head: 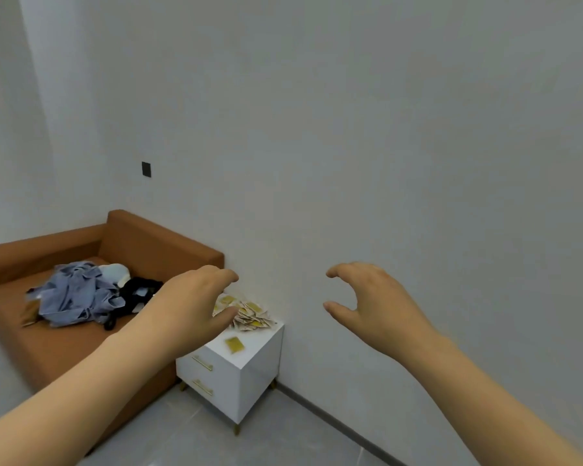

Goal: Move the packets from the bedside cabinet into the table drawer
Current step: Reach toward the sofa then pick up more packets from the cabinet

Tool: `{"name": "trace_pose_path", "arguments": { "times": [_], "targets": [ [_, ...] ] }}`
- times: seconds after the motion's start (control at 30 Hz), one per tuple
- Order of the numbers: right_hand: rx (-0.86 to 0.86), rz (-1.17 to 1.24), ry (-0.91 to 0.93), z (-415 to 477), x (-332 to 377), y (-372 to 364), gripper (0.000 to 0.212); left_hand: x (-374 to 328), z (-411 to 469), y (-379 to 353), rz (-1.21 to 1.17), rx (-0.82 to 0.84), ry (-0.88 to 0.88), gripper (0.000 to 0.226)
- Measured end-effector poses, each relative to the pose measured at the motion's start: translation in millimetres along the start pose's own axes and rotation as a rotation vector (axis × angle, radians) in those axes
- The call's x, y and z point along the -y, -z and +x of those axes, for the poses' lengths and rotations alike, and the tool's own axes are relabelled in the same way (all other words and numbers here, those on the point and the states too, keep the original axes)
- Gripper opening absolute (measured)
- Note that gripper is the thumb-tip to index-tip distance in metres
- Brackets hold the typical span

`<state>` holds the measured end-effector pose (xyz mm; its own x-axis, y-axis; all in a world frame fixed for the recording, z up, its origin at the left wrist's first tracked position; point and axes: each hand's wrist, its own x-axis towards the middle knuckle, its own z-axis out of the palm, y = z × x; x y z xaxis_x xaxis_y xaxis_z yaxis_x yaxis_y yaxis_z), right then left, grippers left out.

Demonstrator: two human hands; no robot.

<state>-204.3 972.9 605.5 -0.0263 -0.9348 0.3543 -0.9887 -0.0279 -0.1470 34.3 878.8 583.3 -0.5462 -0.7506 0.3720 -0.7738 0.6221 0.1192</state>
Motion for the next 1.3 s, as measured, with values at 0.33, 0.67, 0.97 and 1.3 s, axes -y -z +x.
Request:
{"name": "trace_pose_path", "arguments": {
  "times": [0.33,0.67,0.97,1.3],
  "targets": [
    [0.099,0.043,-0.033,179,13,-106,0.048,146,115,-60,-0.029,0.102,0.053,0.041],
    [0.211,0.078,-0.076,317,-18,-213,0.049,246,220,-147,-0.058,0.215,0.097,0.045],
    [0.338,0.135,-0.146,439,-75,-320,0.048,329,335,-231,-0.033,0.363,0.155,0.036],
    [0.481,0.2,-0.202,538,-92,-415,0.046,417,415,-311,-0.08,0.5,0.237,0.038]
  ]
}}
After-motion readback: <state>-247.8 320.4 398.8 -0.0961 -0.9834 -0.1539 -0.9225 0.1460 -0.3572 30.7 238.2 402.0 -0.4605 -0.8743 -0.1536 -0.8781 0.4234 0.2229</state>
